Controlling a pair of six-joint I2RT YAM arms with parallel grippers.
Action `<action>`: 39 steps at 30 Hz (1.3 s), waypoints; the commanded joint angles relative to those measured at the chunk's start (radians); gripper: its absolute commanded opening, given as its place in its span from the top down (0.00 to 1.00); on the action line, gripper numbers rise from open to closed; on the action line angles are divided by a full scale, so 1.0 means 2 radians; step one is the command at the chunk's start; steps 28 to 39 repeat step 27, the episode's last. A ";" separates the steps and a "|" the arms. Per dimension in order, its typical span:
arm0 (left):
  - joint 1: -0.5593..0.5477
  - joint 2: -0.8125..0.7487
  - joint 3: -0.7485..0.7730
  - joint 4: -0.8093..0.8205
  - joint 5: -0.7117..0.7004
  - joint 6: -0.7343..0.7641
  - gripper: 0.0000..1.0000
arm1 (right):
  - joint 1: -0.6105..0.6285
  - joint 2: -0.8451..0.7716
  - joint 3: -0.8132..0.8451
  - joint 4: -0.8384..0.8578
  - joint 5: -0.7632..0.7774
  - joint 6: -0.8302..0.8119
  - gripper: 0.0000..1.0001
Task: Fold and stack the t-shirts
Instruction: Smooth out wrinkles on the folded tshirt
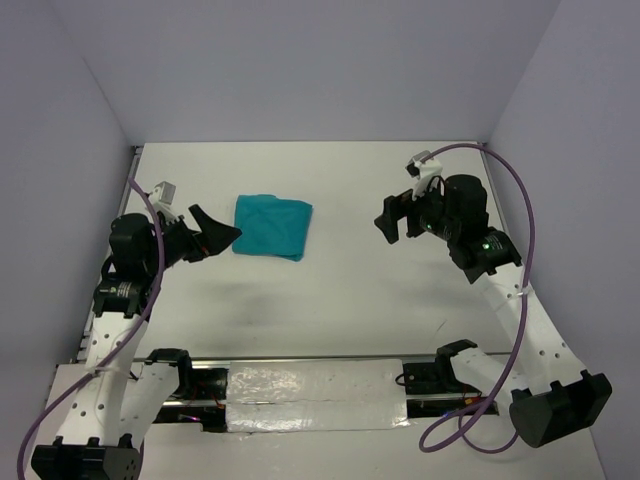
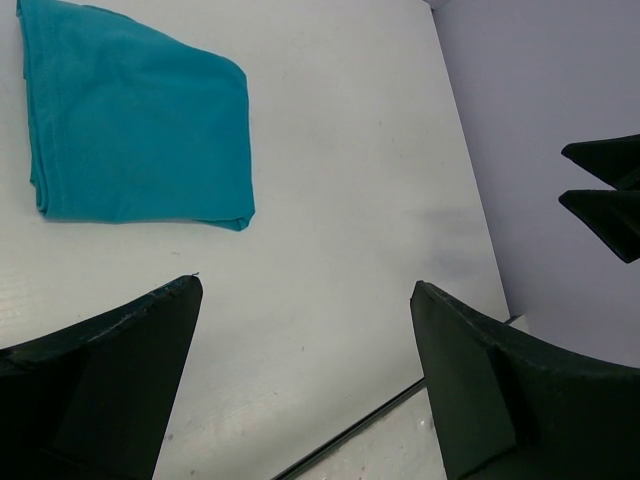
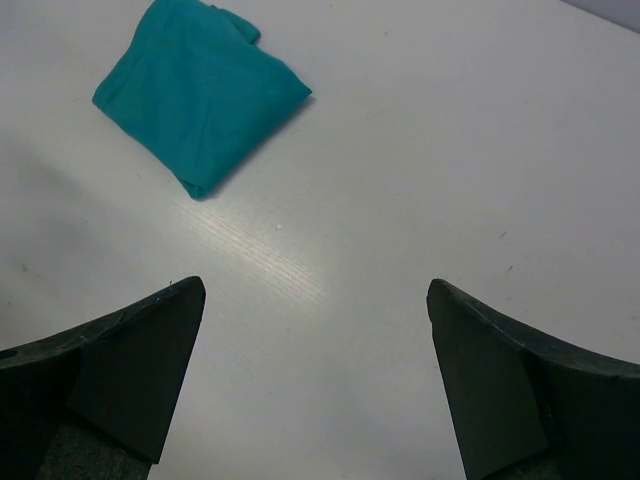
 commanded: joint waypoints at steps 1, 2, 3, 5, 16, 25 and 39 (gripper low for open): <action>0.000 -0.008 -0.002 0.009 0.004 0.004 0.00 | -0.001 -0.005 -0.001 0.025 0.012 0.009 0.01; 0.000 -0.008 -0.002 0.009 0.004 0.004 0.00 | -0.001 -0.004 -0.001 0.024 0.013 0.009 0.00; 0.000 -0.008 -0.002 0.010 0.004 0.004 0.01 | -0.001 -0.004 -0.003 0.024 0.013 0.008 0.00; 0.000 -0.008 -0.002 0.010 0.004 0.004 0.00 | -0.001 -0.006 -0.007 0.027 0.013 0.007 0.01; 0.000 -0.009 -0.003 0.007 0.003 0.006 0.01 | -0.001 -0.004 -0.010 0.034 0.017 0.008 0.00; 0.000 -0.012 -0.003 0.001 0.000 0.011 0.00 | -0.001 -0.004 -0.015 0.039 0.021 0.009 0.00; 0.000 -0.012 -0.003 0.000 0.000 0.012 0.01 | -0.001 -0.004 -0.018 0.039 0.022 0.008 0.00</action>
